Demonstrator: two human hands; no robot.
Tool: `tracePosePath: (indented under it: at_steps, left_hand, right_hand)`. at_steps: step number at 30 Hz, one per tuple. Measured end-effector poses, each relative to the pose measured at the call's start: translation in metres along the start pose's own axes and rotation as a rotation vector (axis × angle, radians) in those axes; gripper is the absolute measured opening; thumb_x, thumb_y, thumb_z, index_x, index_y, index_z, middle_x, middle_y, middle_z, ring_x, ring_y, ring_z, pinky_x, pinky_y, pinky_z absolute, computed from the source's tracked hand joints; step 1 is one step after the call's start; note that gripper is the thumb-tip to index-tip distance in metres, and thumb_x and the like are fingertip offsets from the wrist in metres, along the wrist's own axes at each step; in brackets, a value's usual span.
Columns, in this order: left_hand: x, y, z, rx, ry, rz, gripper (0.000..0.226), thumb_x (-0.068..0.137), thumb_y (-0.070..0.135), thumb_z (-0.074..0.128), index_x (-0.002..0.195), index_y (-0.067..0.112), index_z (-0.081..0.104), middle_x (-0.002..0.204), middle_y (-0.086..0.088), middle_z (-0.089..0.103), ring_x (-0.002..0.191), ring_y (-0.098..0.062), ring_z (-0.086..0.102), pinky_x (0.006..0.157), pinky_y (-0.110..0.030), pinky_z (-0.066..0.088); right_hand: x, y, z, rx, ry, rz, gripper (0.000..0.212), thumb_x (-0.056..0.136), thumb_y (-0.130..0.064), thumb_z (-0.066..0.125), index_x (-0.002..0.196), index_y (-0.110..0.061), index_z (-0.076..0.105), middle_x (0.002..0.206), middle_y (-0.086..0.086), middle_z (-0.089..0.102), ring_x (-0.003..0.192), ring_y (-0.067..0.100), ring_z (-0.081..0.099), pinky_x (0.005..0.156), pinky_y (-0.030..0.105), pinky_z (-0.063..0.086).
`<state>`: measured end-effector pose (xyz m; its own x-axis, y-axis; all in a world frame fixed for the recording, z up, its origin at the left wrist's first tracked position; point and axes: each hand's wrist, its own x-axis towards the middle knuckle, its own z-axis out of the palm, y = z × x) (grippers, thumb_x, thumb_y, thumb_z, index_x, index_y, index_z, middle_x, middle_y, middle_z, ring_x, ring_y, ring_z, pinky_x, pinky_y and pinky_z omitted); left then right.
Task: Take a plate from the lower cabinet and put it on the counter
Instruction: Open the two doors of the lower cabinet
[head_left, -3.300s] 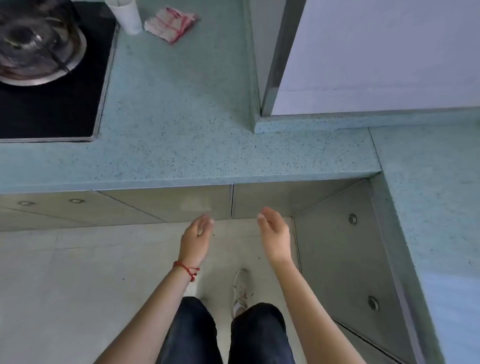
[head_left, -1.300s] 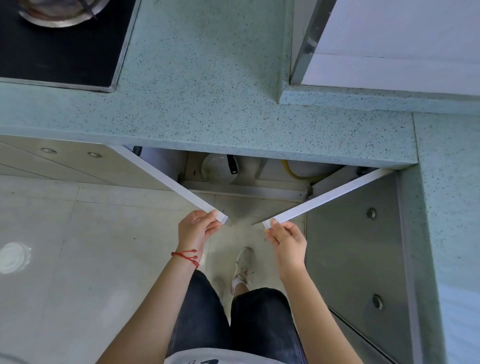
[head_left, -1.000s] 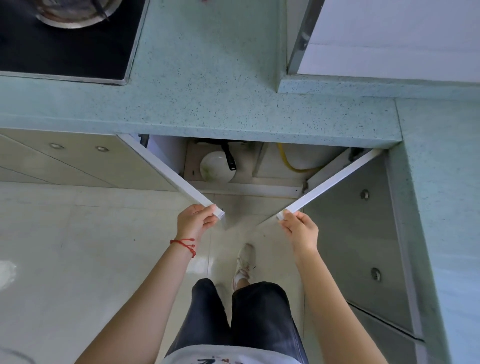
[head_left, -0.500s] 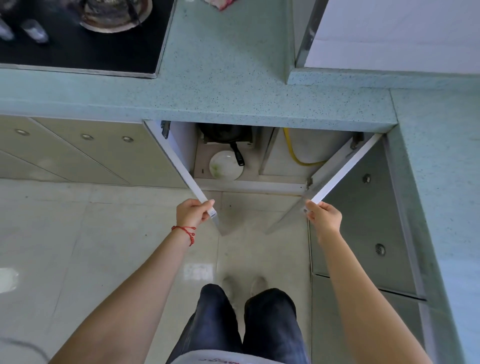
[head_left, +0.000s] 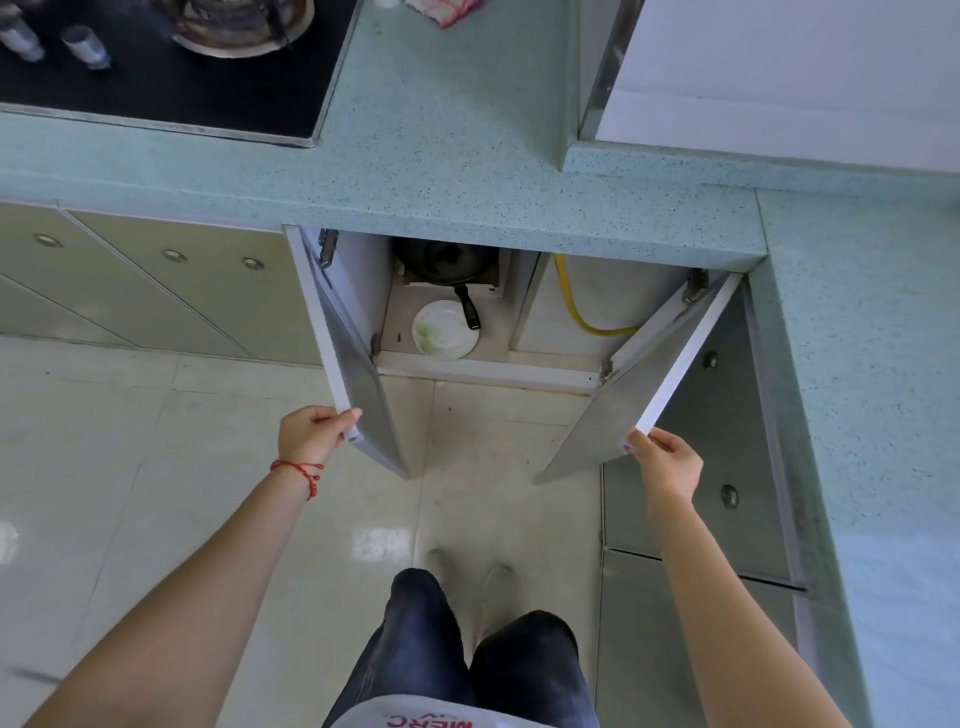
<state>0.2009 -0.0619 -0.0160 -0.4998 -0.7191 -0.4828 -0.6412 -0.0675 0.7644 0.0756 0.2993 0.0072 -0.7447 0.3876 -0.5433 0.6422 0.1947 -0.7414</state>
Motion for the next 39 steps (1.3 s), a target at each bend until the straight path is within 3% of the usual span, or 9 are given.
tracePosePath:
  at_steps: [4,8,17,21,24,29,33,37,39]
  left_hand:
    - [0.0,-0.008,-0.013,-0.109,0.029,-0.064,0.027,0.071,0.021,0.074,0.056,0.005,0.058,0.062,-0.015,0.057,0.062,-0.025,0.051,0.076,-0.035,0.046]
    - [-0.007,-0.014,-0.023,-0.262,0.002,-0.158,0.031,0.076,0.02,0.07,0.051,0.009,0.054,0.041,0.002,0.062,0.052,-0.013,0.053,0.067,-0.025,0.048]
    - [-0.022,-0.022,-0.029,-0.511,0.06,-0.229,0.017,0.077,0.013,0.069,0.062,0.011,0.062,0.041,0.008,0.064,0.041,-0.001,0.056,0.051,-0.011,0.053]
    - [-0.02,-0.027,-0.032,-0.536,0.101,-0.258,0.013,0.079,0.016,0.068,0.07,0.007,0.063,0.063,-0.002,0.066,0.052,-0.002,0.058,0.058,-0.012,0.053]
    - [-0.021,-0.032,-0.033,-0.621,0.109,-0.306,0.029,0.081,0.015,0.065,0.103,-0.003,0.061,0.09,-0.008,0.063,0.073,-0.008,0.06,0.08,-0.023,0.053]
    - [-0.038,-0.03,-0.02,-0.668,0.132,-0.36,0.03,0.088,0.02,0.057,0.107,-0.003,0.057,0.093,-0.009,0.059,0.083,-0.017,0.059,0.091,-0.032,0.047]
    - [-0.059,-0.019,0.006,-0.554,-0.032,-0.296,0.031,0.089,0.012,0.052,0.111,-0.01,0.052,0.104,-0.023,0.058,0.096,-0.032,0.058,0.082,-0.037,0.047]
    - [-0.077,-0.007,0.035,-0.117,-0.147,0.012,0.018,0.089,0.014,0.052,0.097,0.001,0.062,0.107,-0.02,0.065,0.104,-0.033,0.06,0.086,-0.033,0.043]
    - [-0.081,-0.007,0.043,0.171,-0.21,0.194,0.029,0.091,0.02,0.05,0.111,0.002,0.059,0.121,-0.016,0.062,0.115,-0.028,0.055,0.095,-0.031,0.04]
  right_hand:
    - [0.003,0.008,-0.016,0.087,0.016,0.045,0.028,0.073,-0.018,0.073,0.099,-0.01,0.065,0.082,0.001,0.069,0.093,0.023,0.066,0.087,0.032,0.047]
    - [0.002,0.014,-0.031,0.161,0.045,0.066,0.009,0.076,-0.015,0.072,0.081,-0.016,0.064,0.077,0.001,0.067,0.089,0.021,0.065,0.094,0.035,0.049]
    - [0.004,0.02,-0.059,0.327,0.123,0.161,0.026,0.076,-0.01,0.072,0.1,-0.002,0.064,0.074,0.004,0.062,0.065,0.011,0.058,0.071,0.022,0.051]
    - [0.005,0.022,-0.07,0.412,0.15,0.202,0.03,0.078,-0.005,0.069,0.106,0.002,0.062,0.087,0.009,0.067,0.07,0.011,0.062,0.076,0.024,0.05]
    - [0.005,0.025,-0.073,0.532,0.193,0.248,0.029,0.08,0.001,0.063,0.109,0.007,0.058,0.11,0.018,0.065,0.082,0.017,0.066,0.08,0.027,0.052]
    - [-0.01,0.031,-0.058,0.655,0.195,0.354,0.012,0.087,0.001,0.055,0.076,0.003,0.054,0.124,0.023,0.057,0.095,0.023,0.063,0.092,0.034,0.049]
    - [-0.035,0.043,-0.026,0.547,0.059,0.334,0.03,0.089,-0.003,0.053,0.115,0.012,0.052,0.121,0.025,0.058,0.106,0.031,0.06,0.094,0.036,0.049]
    - [-0.057,0.042,0.013,0.159,-0.121,0.113,0.031,0.088,-0.009,0.054,0.116,0.005,0.056,0.095,0.015,0.065,0.088,0.025,0.063,0.085,0.033,0.05]
    - [-0.067,0.038,0.029,-0.148,-0.223,-0.07,0.032,0.091,-0.02,0.053,0.119,-0.005,0.057,0.108,0.012,0.065,0.103,0.025,0.06,0.092,0.034,0.044]
